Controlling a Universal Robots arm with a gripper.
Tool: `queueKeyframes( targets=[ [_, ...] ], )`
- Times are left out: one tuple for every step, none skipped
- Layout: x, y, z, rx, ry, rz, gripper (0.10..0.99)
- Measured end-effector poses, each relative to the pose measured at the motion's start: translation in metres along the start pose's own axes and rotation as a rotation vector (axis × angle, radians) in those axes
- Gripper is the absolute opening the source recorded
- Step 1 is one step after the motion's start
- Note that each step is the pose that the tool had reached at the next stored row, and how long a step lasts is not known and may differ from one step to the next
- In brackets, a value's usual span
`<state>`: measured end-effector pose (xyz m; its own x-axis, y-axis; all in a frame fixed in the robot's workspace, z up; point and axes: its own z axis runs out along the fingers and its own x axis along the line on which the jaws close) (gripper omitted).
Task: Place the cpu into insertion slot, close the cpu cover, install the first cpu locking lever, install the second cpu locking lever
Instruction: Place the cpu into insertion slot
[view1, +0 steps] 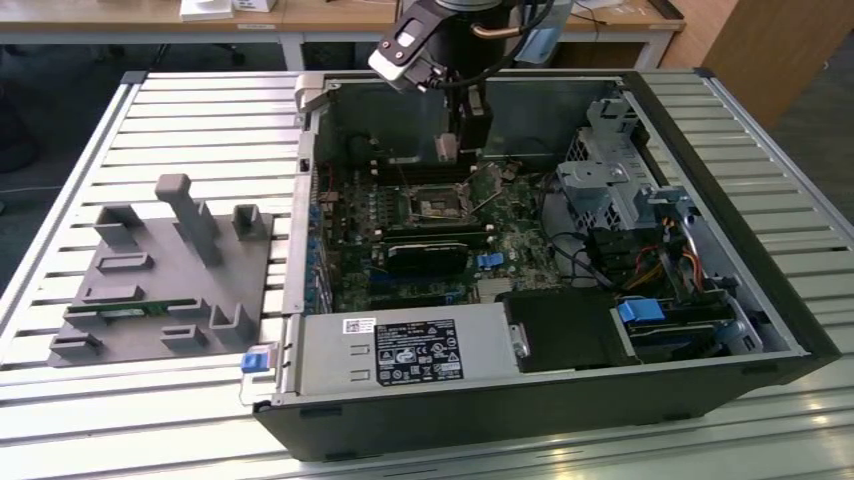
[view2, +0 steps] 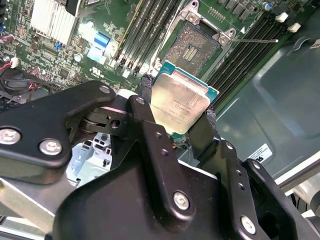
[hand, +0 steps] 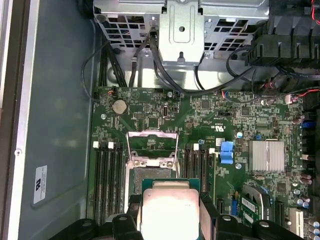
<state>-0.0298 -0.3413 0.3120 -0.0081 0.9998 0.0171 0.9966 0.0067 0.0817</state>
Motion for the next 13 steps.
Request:
queueKeyframes(
  targets=[
    [0.0, 0.0, 0.0004, 0.0, 0.0, 0.001, 0.541],
    [0.0, -0.0001, 0.0008, 0.0, 0.0, 0.002, 0.541],
    [0.0, -0.0001, 0.0012, 0.0, 0.0, 0.002, 0.541],
    [0.0, -0.0002, 0.0016, 0.0, -0.0001, 0.003, 0.541],
    [0.0, -0.0002, 0.0021, 0.0, -0.0002, 0.003, 0.541],
    [0.0, -0.0002, 0.0023, 0.0, -0.0003, 0.003, 0.541],
    [0.0, -0.0002, 0.0027, 0.0, -0.0002, 0.004, 0.541],
    [0.0, -0.0003, 0.003, 0.0, -0.0003, 0.004, 0.541],
    [-0.0001, -0.0003, 0.0032, 0.0, -0.0004, 0.004, 0.541],
    [0.0, -0.0003, 0.0035, 0.0, -0.0004, 0.004, 0.541],
    [0.0, -0.0003, 0.0038, 0.0, -0.0003, 0.004, 0.541],
    [-0.0001, -0.0004, 0.0039, 0.0, -0.0004, 0.004, 0.541],
    [-0.0001, -0.0004, 0.004, 0.0, -0.0004, 0.004, 0.541]
  ],
)
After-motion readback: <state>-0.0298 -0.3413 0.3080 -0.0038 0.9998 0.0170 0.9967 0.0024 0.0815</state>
